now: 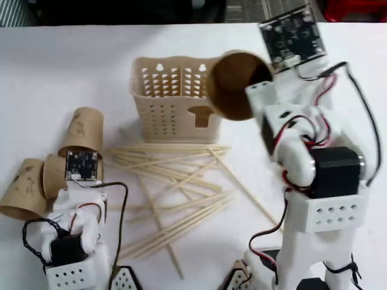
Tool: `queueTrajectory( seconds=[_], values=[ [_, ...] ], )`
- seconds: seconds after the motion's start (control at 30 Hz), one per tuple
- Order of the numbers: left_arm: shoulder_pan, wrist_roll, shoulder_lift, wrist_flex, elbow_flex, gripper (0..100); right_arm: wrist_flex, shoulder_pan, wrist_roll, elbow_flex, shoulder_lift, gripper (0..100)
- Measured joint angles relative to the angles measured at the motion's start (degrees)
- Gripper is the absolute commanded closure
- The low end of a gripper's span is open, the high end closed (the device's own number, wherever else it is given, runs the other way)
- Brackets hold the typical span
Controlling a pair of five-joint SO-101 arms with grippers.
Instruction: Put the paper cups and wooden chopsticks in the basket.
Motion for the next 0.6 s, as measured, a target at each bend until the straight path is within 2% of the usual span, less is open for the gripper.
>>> queueTrajectory(
  seconds=[0.2, 0.37, 0.6],
  values=[
    [0.0, 0.0, 0.0, 0.0, 0.0, 98, -2.1, -5.5, -2.5, -2.4, 4.7, 97.8],
    [0.0, 0.0, 0.0, 0.0, 0.0, 98, -1.3, -5.8, -4.2, -9.5, 15.9, 97.8],
    [0.0, 0.0, 0.0, 0.0, 0.0, 98, 5.3, -6.2, -6.7, -22.0, 28.5, 97.8]
  ],
)
